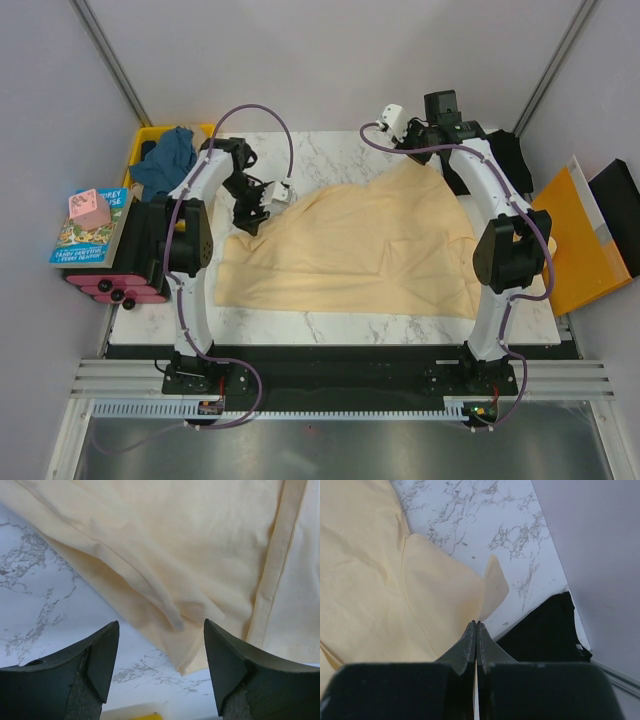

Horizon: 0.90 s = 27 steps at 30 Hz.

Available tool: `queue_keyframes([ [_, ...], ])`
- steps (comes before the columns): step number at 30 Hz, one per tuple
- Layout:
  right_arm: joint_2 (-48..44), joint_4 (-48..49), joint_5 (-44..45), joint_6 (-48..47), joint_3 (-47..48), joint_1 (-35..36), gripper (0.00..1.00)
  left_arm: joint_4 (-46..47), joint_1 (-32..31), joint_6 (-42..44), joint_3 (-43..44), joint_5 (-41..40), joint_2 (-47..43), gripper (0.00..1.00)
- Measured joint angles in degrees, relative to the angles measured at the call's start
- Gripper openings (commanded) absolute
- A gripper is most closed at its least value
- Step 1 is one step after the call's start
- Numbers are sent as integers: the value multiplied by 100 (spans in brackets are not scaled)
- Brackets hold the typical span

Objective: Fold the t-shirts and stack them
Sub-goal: Fold the tshirt

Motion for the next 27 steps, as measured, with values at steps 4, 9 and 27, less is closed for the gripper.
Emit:
queue_keyframes([
  [4, 0, 0, 13, 0, 0, 4, 0, 2, 2, -2, 0, -37, 2, 72],
  [9, 0, 0, 15, 2, 0, 26, 0, 4, 2, -7, 0, -37, 85, 71],
  [27, 0, 2, 44, 4, 0, 39, 0, 7, 28, -116, 142, -151, 457, 2],
])
